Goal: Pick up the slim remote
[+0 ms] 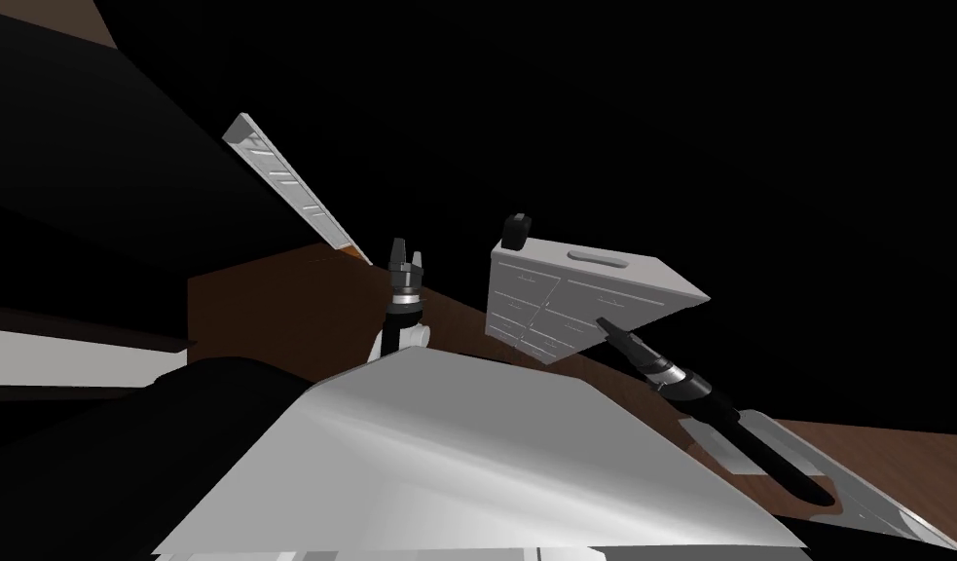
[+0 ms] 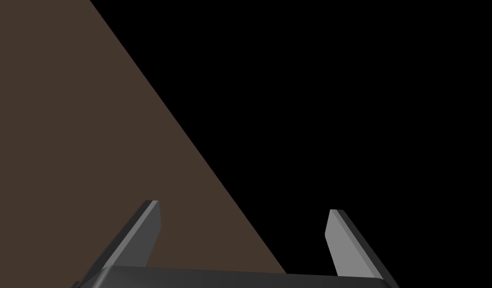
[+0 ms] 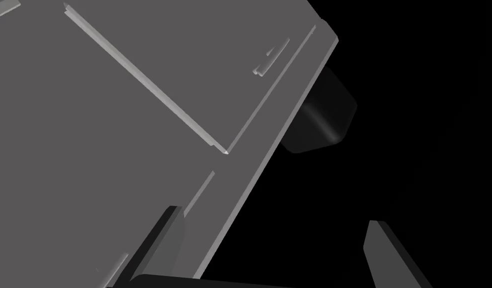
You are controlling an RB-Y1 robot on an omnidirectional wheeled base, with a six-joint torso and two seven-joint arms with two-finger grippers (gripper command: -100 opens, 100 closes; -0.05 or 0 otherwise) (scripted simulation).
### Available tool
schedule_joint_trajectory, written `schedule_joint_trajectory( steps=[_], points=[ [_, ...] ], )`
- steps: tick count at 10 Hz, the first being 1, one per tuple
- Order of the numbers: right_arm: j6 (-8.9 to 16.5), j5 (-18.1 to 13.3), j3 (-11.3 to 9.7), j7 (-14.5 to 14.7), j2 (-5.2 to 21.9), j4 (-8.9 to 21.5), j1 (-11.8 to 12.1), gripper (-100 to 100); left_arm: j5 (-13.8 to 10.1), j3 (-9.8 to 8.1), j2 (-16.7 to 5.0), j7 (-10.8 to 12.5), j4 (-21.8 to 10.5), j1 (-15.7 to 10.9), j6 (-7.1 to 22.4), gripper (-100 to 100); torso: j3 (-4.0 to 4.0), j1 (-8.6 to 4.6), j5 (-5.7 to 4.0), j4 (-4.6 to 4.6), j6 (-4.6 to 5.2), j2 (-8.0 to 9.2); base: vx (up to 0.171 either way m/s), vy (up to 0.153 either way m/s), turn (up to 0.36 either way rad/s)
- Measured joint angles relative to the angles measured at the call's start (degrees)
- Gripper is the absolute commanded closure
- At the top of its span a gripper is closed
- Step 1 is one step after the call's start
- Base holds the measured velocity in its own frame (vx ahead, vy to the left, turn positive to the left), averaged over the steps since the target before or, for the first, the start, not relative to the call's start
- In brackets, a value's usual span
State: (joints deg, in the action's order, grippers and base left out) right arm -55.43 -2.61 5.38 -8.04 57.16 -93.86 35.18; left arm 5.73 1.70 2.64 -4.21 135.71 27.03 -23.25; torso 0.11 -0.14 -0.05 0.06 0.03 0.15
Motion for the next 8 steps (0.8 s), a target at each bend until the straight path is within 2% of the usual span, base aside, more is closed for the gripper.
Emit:
schedule_joint_trajectory(
  steps=[8],
  points=[
    [-6.3, -2.8, 0.6, -1.4, 13.5, 9.5, 2.1, -100, 0.0, 0.00, 0.0, 0.0, 0.0, 0.0, 0.0, 0, 0.02, 0.05, 0.01, 0.01, 0.00, 0.03, -0.062, -0.014, 0.073]
  ],
)
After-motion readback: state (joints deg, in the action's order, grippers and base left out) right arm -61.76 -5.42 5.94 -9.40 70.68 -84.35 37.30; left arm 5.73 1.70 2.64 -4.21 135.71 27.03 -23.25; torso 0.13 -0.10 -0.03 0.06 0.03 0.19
